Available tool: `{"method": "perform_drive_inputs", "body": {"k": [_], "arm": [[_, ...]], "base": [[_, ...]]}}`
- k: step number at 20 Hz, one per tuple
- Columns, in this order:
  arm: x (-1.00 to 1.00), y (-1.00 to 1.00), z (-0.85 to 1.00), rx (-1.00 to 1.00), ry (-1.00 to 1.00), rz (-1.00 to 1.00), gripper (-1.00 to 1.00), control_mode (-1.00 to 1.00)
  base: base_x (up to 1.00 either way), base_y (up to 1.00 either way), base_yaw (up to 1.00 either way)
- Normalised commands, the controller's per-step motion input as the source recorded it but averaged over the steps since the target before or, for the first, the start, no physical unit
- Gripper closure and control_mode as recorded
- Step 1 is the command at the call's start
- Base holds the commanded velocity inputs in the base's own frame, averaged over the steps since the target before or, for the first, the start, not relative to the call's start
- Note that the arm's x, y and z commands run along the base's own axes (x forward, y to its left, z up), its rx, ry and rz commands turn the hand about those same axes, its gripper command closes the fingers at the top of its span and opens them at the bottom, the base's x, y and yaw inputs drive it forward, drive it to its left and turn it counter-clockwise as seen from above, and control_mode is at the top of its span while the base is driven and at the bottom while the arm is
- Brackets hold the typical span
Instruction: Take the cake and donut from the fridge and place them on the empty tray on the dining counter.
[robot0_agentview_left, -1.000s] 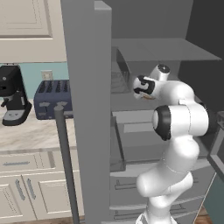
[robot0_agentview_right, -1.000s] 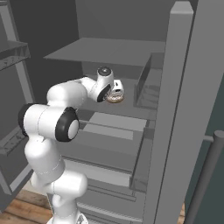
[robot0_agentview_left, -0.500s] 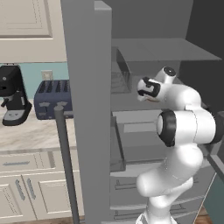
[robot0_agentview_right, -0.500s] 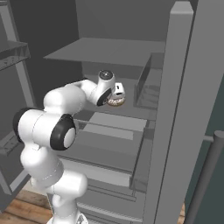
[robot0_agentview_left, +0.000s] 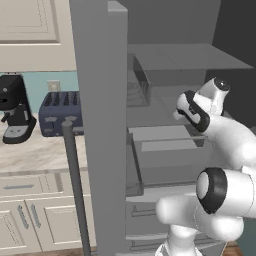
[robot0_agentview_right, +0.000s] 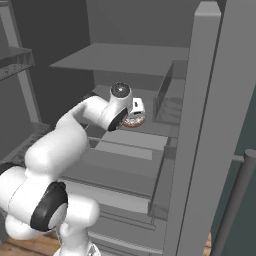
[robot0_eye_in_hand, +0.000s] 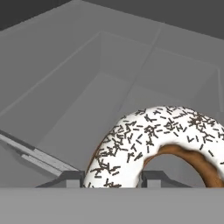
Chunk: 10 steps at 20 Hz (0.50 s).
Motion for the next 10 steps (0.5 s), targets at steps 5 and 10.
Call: {"method": "perform_drive_inputs", "body": {"k": [5, 10], "arm": [[-1.00, 0.00, 1.00, 0.00, 0.00, 0.01, 1.00, -1.00], [-1.00, 0.00, 0.40, -0.03, -0.02, 0.00, 1.00, -1.00]], "base": [[0.00, 0.00, 0.00], [0.00, 0.00, 0.00]]}}
